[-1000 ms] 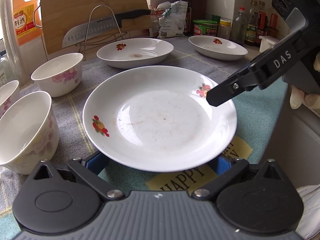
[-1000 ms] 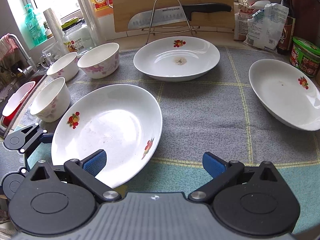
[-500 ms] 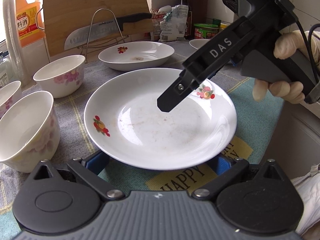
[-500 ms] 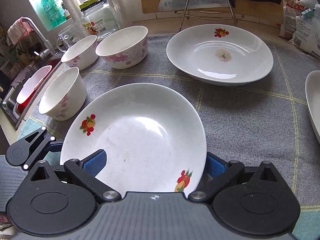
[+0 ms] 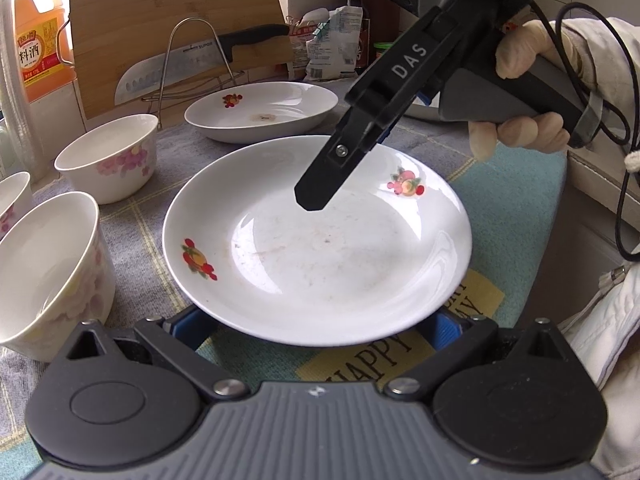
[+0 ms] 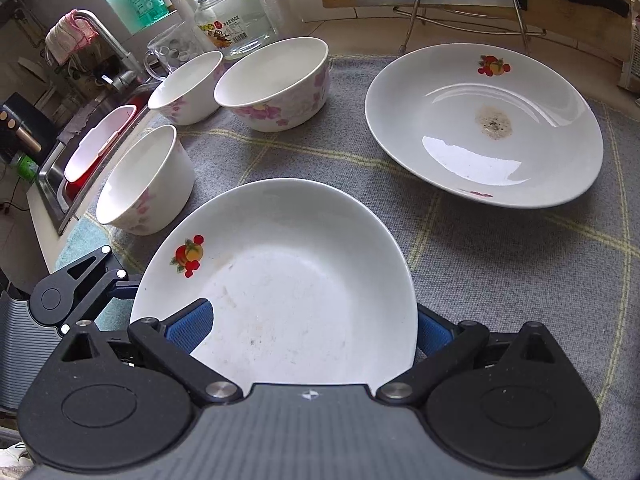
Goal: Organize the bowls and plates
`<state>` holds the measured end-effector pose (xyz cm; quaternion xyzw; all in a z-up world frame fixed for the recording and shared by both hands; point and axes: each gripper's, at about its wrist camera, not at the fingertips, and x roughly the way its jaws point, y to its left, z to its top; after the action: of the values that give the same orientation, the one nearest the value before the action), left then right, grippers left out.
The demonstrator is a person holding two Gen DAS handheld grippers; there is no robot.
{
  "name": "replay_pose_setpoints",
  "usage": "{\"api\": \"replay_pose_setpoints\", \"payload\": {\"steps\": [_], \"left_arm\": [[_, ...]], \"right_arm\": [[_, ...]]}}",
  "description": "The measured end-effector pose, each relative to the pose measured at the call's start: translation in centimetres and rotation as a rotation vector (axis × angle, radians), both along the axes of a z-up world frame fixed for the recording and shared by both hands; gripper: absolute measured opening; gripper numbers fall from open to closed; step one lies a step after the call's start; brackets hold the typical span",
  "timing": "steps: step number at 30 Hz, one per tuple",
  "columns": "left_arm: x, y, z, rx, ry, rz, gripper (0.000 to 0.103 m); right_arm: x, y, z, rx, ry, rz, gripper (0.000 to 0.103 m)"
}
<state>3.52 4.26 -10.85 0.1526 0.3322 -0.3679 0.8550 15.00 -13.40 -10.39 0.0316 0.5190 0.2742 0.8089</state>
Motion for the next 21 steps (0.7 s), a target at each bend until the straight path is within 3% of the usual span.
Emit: {"api": "replay_pose_setpoints", "payload": {"steps": [9,21], "left_arm": [[0.4,0.1,0.2,0.024,0.004,-0.038,0.103],[0.7,0.4,0.4,0.046,-0.011,-0.081,0.103]], "right_arm": [[1.7,0.4,0.2,-0.001,0.062,0.092,0.103],[3.0,0.4,0.2,0.025,0.137,0.107,0.103]]}}
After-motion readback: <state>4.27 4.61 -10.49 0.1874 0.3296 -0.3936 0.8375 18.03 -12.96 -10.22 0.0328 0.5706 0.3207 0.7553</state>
